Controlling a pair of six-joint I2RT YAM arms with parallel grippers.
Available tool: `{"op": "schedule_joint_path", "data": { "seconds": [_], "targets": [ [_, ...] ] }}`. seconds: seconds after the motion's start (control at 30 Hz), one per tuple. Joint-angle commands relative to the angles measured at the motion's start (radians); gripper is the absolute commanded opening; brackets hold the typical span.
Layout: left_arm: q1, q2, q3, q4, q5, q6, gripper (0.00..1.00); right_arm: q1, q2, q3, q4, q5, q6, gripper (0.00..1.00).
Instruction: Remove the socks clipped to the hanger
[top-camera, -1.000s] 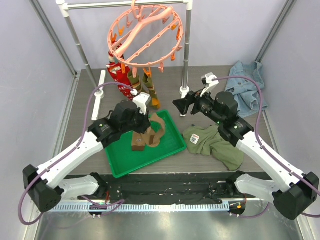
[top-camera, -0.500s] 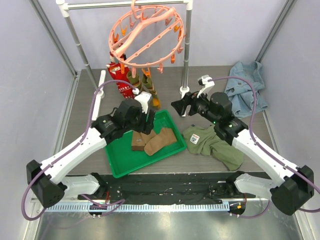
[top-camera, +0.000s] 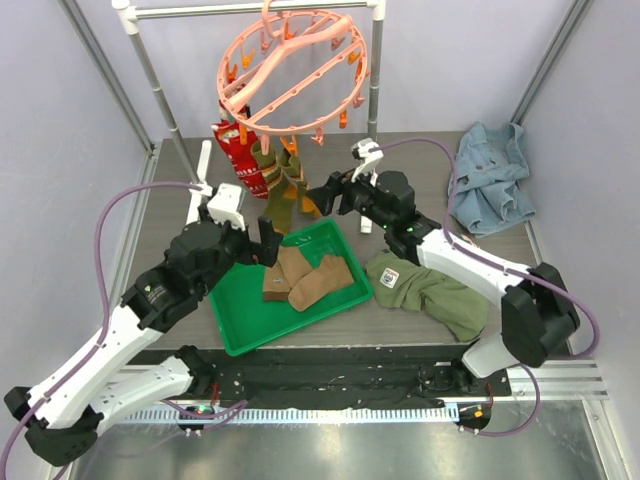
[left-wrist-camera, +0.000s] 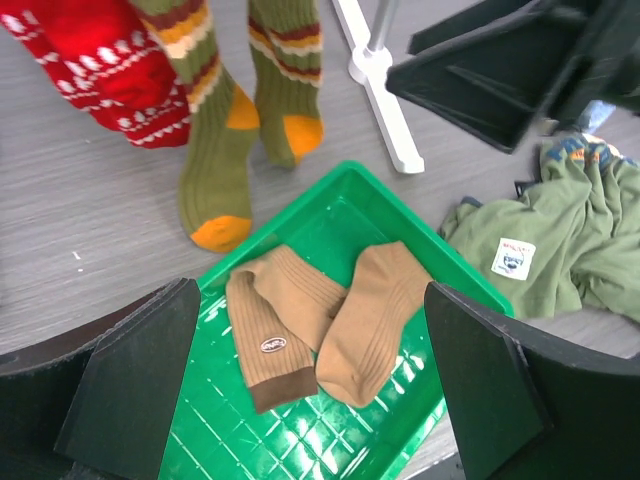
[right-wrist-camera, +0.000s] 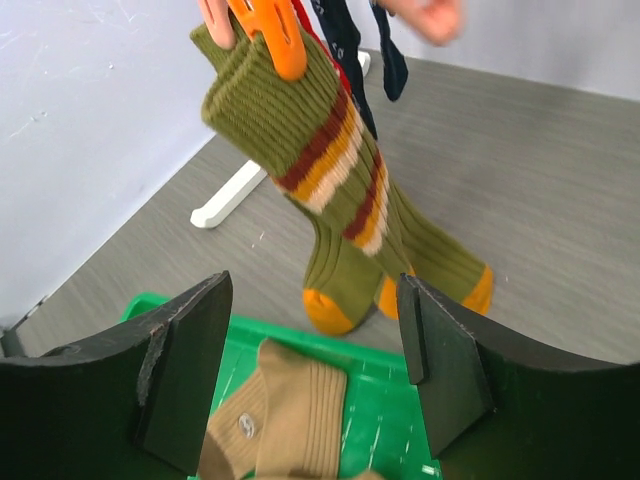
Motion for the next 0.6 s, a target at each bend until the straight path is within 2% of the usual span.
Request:
{"op": "schedule_joint_path", "data": {
  "seconds": [0.0, 0.57],
  "targets": [
    [-0.003, -0.053, -0.032, 0.1, -0.066, 0.012, 1.0, 0.026, 0.067, 0.09, 0.158, 0.068, -0.086, 0.73],
    [-0.002, -0.061, -0.029, 0.093, -0.037, 0.013, 1.0, 0.052, 0.302, 0.102, 0.265, 0.116, -0.115, 0.69]
  ]
}}
